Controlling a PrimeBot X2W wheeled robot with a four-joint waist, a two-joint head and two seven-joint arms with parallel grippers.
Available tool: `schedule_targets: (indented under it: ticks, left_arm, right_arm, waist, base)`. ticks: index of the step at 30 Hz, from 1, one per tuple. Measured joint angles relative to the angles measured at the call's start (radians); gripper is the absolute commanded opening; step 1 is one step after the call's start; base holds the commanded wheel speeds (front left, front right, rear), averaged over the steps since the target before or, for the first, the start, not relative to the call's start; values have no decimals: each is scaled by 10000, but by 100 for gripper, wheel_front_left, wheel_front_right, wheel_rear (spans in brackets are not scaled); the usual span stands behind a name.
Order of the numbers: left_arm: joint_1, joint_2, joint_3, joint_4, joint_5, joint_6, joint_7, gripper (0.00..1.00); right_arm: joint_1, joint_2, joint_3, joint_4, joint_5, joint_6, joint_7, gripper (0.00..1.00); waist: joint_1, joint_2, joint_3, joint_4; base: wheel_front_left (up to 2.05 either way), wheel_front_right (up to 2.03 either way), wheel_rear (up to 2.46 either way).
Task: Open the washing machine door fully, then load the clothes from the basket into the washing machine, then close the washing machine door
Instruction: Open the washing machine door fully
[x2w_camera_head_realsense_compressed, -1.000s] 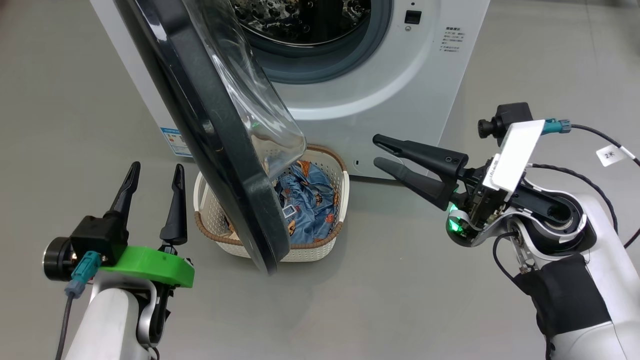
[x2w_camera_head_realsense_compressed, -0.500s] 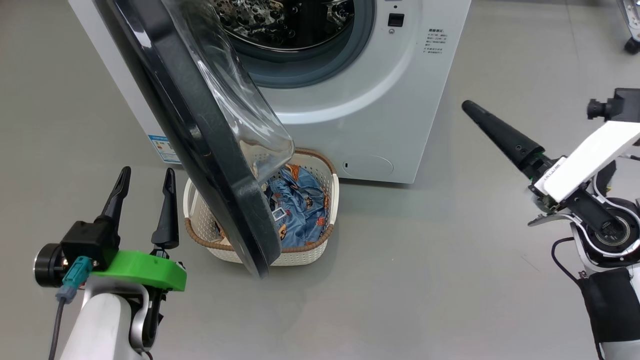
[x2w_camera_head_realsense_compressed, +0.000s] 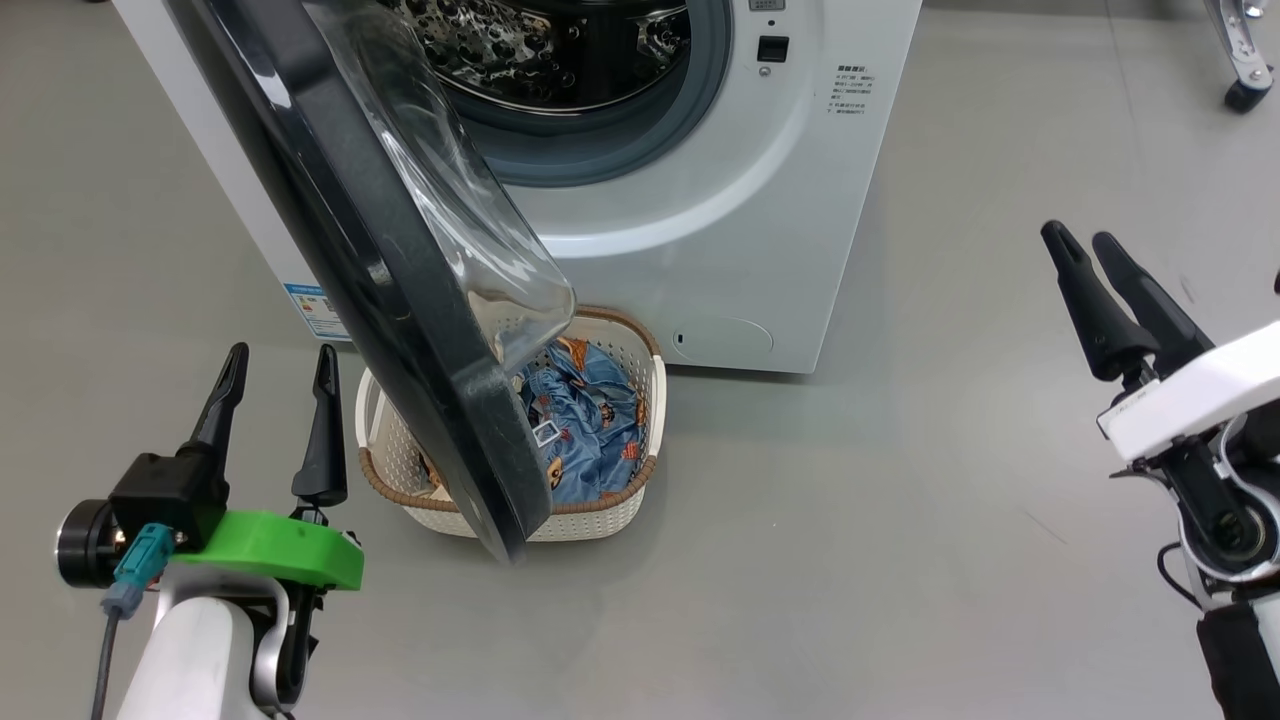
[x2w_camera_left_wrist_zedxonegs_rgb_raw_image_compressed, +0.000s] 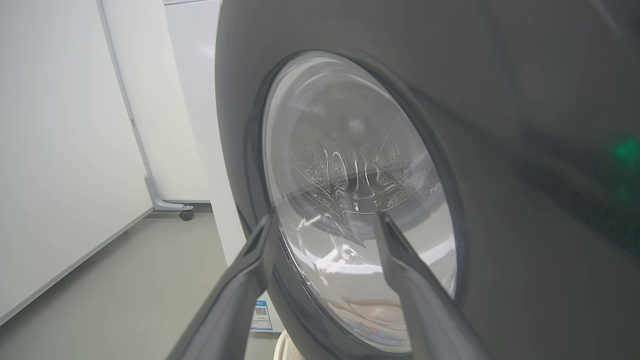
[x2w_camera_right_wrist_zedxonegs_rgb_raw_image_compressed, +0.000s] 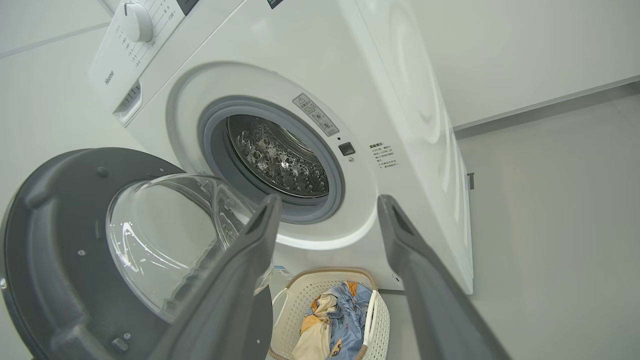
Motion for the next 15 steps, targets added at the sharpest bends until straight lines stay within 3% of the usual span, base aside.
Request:
schedule_targets:
  ticks: [15]
  left_arm:
    - [430, 13, 213, -86, 84, 0, 0, 100]
  right_arm:
    - [1821, -734, -196, 163, -2823, -107, -2685, 100]
  waist:
    - [0, 0, -284, -386]
  base:
    - [0, 0, 0]
